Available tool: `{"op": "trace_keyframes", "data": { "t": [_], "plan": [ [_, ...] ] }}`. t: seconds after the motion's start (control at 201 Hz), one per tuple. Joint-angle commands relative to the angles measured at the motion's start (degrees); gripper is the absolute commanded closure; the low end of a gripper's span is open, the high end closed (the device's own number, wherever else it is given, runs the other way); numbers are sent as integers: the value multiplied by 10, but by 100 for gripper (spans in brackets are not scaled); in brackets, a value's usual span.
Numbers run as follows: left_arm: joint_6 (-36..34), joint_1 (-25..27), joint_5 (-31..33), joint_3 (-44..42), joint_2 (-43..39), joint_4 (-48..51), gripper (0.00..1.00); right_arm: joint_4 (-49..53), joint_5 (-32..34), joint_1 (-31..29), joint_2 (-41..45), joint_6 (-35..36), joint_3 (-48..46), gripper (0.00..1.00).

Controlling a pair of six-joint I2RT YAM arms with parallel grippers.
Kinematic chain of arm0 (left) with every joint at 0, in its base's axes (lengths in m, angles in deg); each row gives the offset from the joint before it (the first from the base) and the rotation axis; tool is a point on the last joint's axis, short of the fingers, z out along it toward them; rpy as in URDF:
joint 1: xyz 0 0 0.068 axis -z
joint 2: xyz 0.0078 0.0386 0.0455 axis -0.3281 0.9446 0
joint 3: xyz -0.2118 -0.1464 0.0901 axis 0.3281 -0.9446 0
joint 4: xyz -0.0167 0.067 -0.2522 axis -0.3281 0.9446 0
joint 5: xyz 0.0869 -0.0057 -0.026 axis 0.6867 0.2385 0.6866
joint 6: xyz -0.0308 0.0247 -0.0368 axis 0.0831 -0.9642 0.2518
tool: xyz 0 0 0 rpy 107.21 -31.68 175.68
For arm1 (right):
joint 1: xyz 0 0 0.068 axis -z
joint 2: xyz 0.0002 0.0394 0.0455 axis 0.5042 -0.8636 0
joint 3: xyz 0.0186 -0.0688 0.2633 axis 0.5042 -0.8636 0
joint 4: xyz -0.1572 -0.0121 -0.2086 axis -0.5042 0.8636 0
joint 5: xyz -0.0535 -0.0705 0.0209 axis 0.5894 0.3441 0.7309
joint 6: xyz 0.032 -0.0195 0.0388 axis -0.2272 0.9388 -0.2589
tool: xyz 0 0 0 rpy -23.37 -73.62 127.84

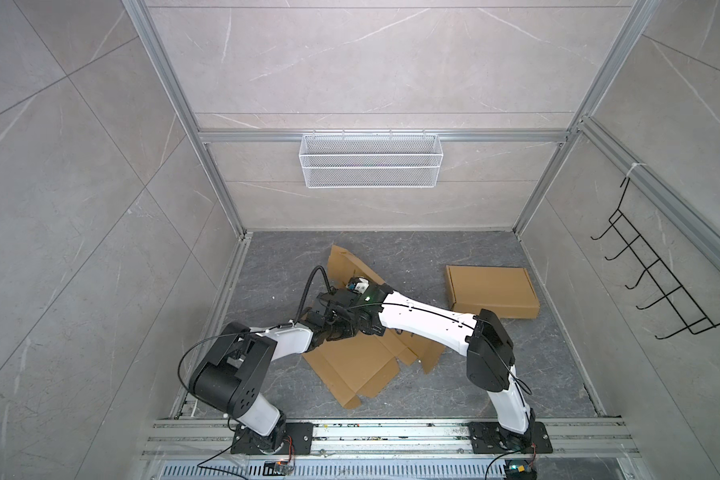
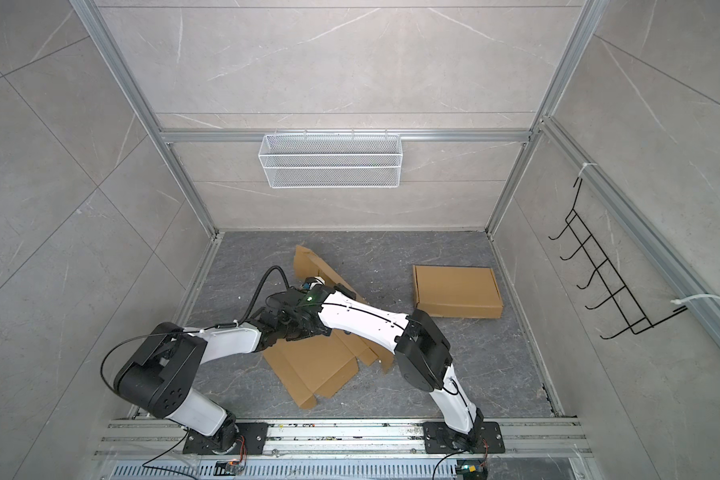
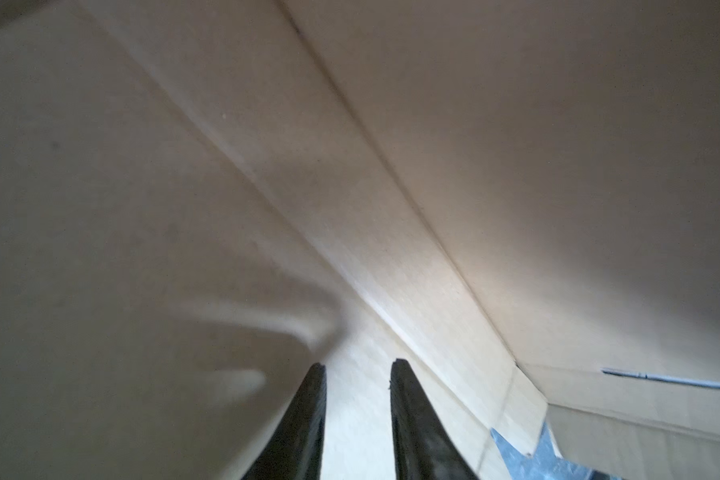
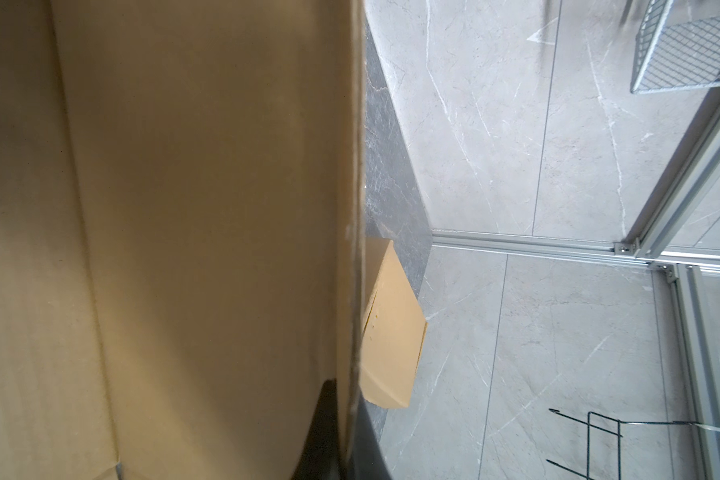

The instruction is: Fold the paper box

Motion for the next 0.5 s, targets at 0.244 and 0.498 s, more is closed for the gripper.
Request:
{"op": "trace_keyframes", "data": {
  "t": [0.244, 0.498],
  "plan": [
    [-95, -155, -42, 122, -187, 198, 59, -340, -42, 20, 102, 319, -176, 100],
    [-130, -237, -13, 164, -235, 233, 43, -558, -111, 60, 137, 571, -233, 100]
  ]
}}
